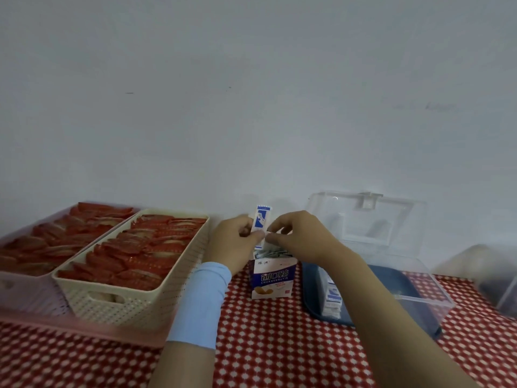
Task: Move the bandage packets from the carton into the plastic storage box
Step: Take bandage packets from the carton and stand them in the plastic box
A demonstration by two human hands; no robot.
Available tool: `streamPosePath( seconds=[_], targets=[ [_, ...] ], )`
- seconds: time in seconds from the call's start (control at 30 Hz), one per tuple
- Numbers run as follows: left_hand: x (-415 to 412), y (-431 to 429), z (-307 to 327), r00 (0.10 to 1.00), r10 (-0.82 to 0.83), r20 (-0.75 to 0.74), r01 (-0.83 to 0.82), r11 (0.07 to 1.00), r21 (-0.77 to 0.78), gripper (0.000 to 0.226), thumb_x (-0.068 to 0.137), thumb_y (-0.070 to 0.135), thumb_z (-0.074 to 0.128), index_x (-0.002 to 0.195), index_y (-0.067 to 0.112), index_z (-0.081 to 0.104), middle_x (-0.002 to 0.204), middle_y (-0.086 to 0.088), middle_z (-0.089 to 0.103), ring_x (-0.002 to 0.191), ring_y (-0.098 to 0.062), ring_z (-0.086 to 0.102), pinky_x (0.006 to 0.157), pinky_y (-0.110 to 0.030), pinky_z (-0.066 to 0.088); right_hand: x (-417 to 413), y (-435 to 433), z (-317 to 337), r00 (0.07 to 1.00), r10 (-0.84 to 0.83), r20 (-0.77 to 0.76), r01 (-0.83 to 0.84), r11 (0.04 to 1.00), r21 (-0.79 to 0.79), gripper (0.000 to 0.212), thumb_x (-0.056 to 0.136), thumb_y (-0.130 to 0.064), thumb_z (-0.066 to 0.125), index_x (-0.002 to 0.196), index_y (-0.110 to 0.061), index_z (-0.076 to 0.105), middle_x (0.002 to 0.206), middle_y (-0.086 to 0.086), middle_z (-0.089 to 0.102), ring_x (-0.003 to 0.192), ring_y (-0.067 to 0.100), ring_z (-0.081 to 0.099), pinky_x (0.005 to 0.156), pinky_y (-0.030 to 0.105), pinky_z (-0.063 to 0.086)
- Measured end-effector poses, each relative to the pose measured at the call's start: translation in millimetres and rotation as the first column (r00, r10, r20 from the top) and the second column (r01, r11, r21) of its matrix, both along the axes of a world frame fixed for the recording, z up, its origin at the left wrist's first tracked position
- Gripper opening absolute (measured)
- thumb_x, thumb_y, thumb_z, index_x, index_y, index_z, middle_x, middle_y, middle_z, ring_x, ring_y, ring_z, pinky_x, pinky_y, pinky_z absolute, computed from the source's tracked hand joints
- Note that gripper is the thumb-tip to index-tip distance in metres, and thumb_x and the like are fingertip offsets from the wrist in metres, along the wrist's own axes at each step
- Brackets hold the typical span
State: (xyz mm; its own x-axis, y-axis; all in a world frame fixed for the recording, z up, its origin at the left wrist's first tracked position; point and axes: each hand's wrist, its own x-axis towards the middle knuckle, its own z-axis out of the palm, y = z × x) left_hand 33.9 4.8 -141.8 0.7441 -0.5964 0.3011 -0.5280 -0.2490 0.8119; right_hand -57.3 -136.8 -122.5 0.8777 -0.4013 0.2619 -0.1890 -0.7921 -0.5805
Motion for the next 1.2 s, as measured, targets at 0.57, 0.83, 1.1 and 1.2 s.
streamPosePath(
  seconds=[0.57,0.83,1.1,1.2],
  targets=[
    [-4,2,18,0.965,-0.140,-0.223,0.102,0.980,-0.173,0.019,0.092,0.021,0.064,0.083,0.026,0.080,0.086,0.003,0.078,0.080,-0.018,0.075,0.082,-0.045,0.060,-21,4,8,0.852,-0.195,0.485,-0.102,0.847,0.521,0.011,0.094,-0.014,0.066,0.086,-0.012,0.073,0.065,-0.009,0.069,0.055,0.002,0.059,0.051,0.016,0.046],
    [-19,1,24,0.885,-0.287,-0.365,0.236,0.955,-0.180,0.014,0.094,0.015,0.066,0.103,0.008,0.074,0.091,-0.009,0.077,0.082,-0.027,0.076,0.074,-0.037,0.062,-13,9,1,0.845,-0.191,0.499,-0.100,0.861,0.499,0.006,0.091,-0.014,0.069,0.090,-0.016,0.075,0.080,-0.002,0.074,0.066,0.001,0.062,0.059,0.015,0.049],
    [-13,0,22,0.867,-0.192,-0.460,0.031,0.942,-0.335,0.013,0.095,0.010,0.062,0.099,0.004,0.073,0.088,-0.011,0.077,0.075,-0.028,0.076,0.067,-0.032,0.062,-18,2,-1,0.898,-0.216,0.383,0.012,0.883,0.469,0.034,0.095,-0.016,0.066,0.128,-0.026,0.065,0.083,-0.008,0.065,0.070,0.003,0.059,0.070,0.017,0.047],
    [-15,-4,23,0.865,-0.192,-0.463,0.035,0.944,-0.327,0.011,0.094,0.009,0.064,0.102,0.006,0.071,0.091,-0.011,0.077,0.077,-0.026,0.076,0.068,-0.033,0.062,-17,8,1,0.826,-0.324,0.461,-0.048,0.775,0.630,0.025,0.097,-0.016,0.061,0.118,-0.025,0.071,0.099,-0.007,0.071,0.082,0.006,0.062,0.074,0.021,0.051]
  ],
)
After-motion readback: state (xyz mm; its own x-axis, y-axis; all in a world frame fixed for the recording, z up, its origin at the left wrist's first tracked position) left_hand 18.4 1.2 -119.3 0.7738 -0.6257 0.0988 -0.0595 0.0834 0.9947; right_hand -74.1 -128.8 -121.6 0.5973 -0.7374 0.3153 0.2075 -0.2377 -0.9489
